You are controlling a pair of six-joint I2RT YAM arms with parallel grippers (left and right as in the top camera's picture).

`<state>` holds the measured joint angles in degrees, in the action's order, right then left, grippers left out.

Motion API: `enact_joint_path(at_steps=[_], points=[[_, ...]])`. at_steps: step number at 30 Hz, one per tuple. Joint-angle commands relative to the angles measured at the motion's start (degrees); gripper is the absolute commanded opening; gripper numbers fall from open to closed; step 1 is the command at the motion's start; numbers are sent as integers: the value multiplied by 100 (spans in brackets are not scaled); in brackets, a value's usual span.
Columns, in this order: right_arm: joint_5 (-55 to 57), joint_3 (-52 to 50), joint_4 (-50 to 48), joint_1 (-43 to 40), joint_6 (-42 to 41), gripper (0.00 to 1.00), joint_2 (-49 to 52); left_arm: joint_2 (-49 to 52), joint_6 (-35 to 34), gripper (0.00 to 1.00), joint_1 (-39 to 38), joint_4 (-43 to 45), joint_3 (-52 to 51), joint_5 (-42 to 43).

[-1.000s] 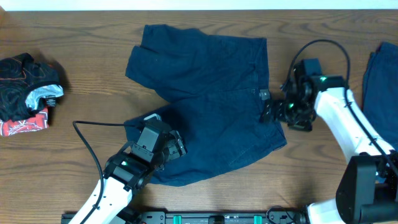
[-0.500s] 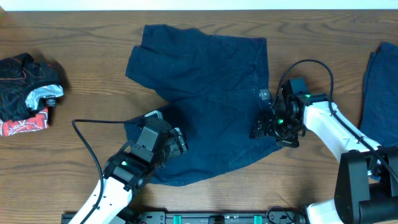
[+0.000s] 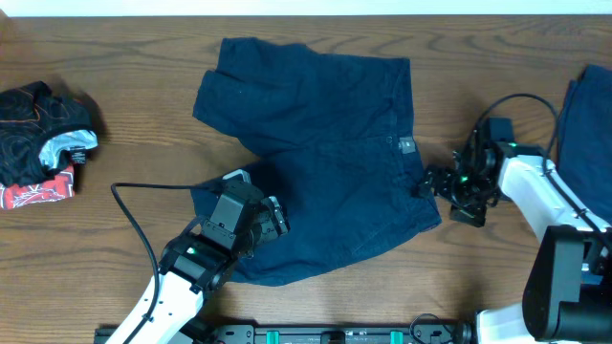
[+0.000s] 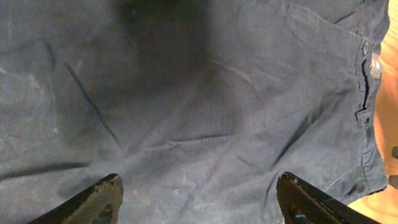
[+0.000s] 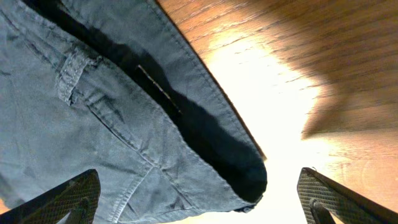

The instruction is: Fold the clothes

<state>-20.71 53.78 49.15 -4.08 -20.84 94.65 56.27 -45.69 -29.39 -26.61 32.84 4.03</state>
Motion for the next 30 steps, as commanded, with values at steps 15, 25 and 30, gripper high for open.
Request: enact_joint_path(at_steps=[15, 25, 30], points=[[-398, -1082, -1266, 634, -446, 39, 15, 15, 214, 81, 24, -2, 85, -109], [-234, -1078, -1714, 83, -1294, 1, 11, 15, 212, 81, 24, -4, 85, -103], [-223, -1078, -1722, -667, -1495, 1, 11, 15, 212, 81, 24, -4, 85, -105]])
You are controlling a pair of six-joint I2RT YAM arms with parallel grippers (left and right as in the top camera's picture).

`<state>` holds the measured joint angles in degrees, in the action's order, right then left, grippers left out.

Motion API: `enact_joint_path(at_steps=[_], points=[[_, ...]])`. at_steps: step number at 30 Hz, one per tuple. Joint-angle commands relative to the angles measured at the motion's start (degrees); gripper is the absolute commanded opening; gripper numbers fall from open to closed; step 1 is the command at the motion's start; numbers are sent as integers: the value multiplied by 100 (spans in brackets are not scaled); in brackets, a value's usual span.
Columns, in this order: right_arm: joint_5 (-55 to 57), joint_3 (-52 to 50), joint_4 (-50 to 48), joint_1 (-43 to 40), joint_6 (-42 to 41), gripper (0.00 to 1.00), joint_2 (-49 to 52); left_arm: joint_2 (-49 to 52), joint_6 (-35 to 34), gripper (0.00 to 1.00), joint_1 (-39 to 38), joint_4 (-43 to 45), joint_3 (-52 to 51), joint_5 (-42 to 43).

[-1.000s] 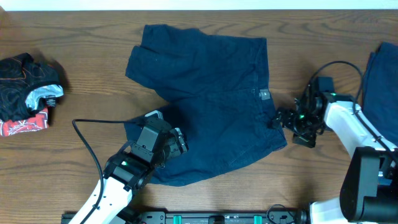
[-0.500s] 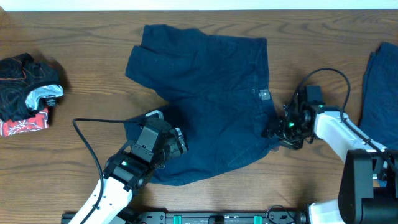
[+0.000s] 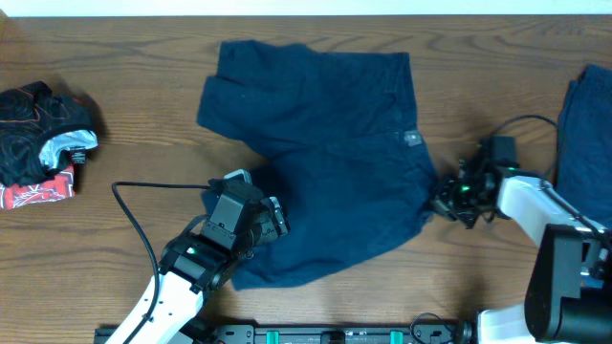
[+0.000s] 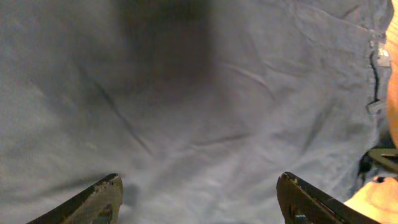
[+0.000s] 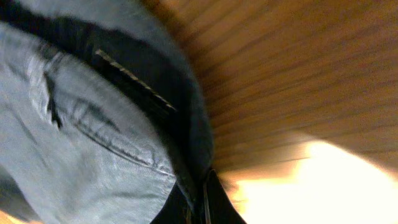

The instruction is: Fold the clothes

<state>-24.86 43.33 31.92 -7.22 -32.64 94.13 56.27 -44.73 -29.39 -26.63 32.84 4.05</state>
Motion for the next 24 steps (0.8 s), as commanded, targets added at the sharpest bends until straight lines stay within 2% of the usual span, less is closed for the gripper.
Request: enact_joint_path(at_steps=[1, 12, 21, 24], points=[[192, -33, 4, -522, -313, 1, 63, 15, 118, 81, 24, -2, 85, -107], [33, -33, -149, -1552, -282, 1, 63, 15, 118, 81, 24, 0, 85, -111], [-192, 229, -638, -1582, 1137, 1, 66, 15, 140, 81, 22, -4, 83, -42], [-149, 466, -719, -1580, 1113, 1, 66, 15, 140, 81, 22, -7, 83, -20]])
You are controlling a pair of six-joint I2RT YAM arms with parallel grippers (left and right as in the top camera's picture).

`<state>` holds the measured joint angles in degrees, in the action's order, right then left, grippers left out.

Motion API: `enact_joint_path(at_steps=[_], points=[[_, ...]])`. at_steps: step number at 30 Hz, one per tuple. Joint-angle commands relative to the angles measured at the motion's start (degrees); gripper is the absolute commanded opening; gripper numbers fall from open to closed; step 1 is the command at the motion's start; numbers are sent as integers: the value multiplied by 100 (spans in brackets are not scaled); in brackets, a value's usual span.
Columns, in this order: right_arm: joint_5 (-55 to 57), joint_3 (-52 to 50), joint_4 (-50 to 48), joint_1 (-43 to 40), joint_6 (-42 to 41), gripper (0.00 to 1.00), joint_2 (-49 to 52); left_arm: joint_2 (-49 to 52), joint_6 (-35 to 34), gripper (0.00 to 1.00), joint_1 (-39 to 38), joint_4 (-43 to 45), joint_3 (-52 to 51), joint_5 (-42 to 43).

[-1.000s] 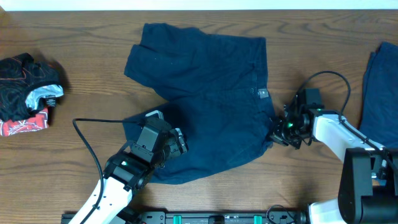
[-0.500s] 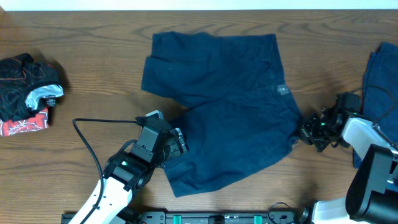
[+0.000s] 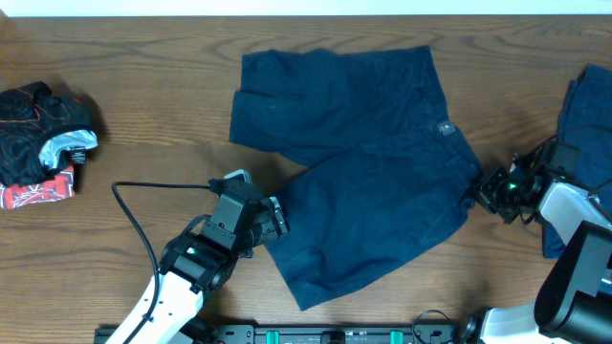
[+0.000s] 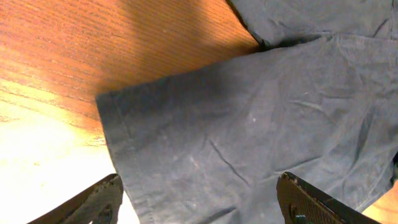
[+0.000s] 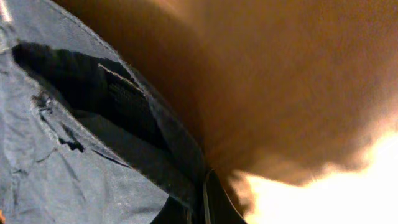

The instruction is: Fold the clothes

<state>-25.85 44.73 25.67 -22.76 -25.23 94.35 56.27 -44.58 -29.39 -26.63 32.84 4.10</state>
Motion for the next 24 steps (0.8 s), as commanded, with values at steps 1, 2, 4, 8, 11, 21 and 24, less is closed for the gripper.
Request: enact_joint_path(at_steps=[1, 2, 4, 8, 11, 21, 24], points=[[-52, 420, -125, -31, 262, 1, 44, 15, 125, 81, 22, -7, 83, -24], [-55, 527, -146, -31, 142, 1, 44, 15, 125, 81, 22, -7, 83, -7], [-114, 785, -146, -31, 48, 1, 44, 15, 127, 81, 22, -9, 83, 39], [-142, 1244, 11, -4, 66, 1, 44, 20, 125, 81, 22, -9, 83, 103], [-142, 1464, 225, 15, 61, 1, 44, 20, 125, 81, 22, -9, 83, 103], [109, 1480, 769, 61, 109, 1, 44, 46, 149, 81, 22, -94, 83, 98], [188, 1478, 918, 63, 107, 1, 44, 149, 146, 81, 22, -122, 83, 101]])
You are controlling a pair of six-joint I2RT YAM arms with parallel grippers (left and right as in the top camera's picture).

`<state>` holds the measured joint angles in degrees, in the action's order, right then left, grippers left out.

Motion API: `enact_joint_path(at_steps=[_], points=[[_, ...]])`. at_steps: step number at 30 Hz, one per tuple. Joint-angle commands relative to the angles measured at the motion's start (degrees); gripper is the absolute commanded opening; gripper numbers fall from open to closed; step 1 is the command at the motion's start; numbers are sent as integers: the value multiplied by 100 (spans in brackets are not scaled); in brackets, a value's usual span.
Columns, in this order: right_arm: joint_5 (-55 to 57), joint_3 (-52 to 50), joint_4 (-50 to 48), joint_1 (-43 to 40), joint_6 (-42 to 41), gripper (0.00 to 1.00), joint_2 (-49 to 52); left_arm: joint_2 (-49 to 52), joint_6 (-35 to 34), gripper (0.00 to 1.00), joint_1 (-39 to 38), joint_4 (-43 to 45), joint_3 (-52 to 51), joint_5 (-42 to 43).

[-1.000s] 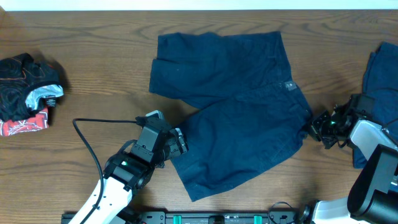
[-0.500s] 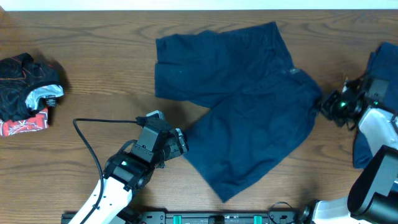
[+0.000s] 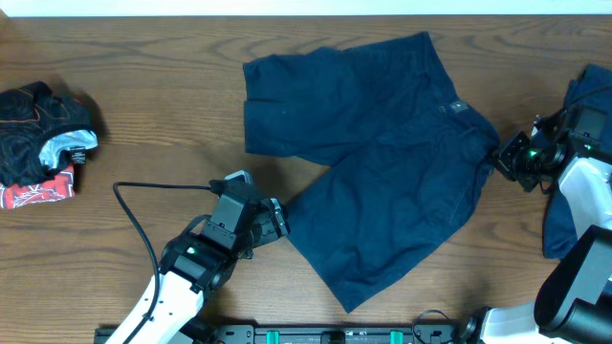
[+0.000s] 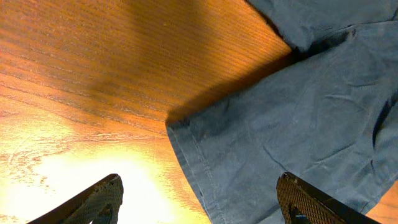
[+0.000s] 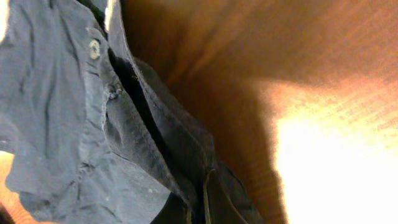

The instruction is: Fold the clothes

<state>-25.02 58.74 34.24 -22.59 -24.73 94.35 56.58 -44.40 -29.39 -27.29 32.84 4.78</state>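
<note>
Dark blue shorts [image 3: 382, 162] lie spread on the wooden table, waistband to the right, one leg toward the far left, the other toward the near edge. My right gripper [image 3: 502, 161] is shut on the waistband [image 5: 155, 143] at the shorts' right side. My left gripper [image 3: 273, 222] hovers open at the near leg's left hem [image 4: 193, 155], with the hem edge and bare wood between its fingers [image 4: 102, 199].
A crumpled black, red and white garment [image 3: 43, 143] lies at the table's left edge. Another dark blue garment [image 3: 583, 162] sits at the right edge, behind my right arm. A black cable [image 3: 143, 220] loops beside my left arm.
My right gripper, still shut on the waistband, has moved right and farther back, and the shorts have shifted right. The hem edge now lies between my left fingers.
My right gripper stood open at the waistband's corner while my left hovered open over the near leg. Then the right was shut on the waistband. Since then the shorts have moved right twice, baring wood under my unmoved left gripper.
</note>
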Motion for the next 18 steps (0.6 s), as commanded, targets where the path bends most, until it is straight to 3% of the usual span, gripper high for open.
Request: enact_joint_path(at_steps=[1, 11, 18], points=[[107, 76, 68, 46, 59, 1, 44, 173, 129, 81, 22, -57, 83, 33], [168, -157, 481, 212, -116, 1, 44, 553, 129, 81, 17, -11, 83, 33], [68, -1237, -229, 636, -726, 1, 44, 551, 129, 81, 17, 20, 83, 42]])
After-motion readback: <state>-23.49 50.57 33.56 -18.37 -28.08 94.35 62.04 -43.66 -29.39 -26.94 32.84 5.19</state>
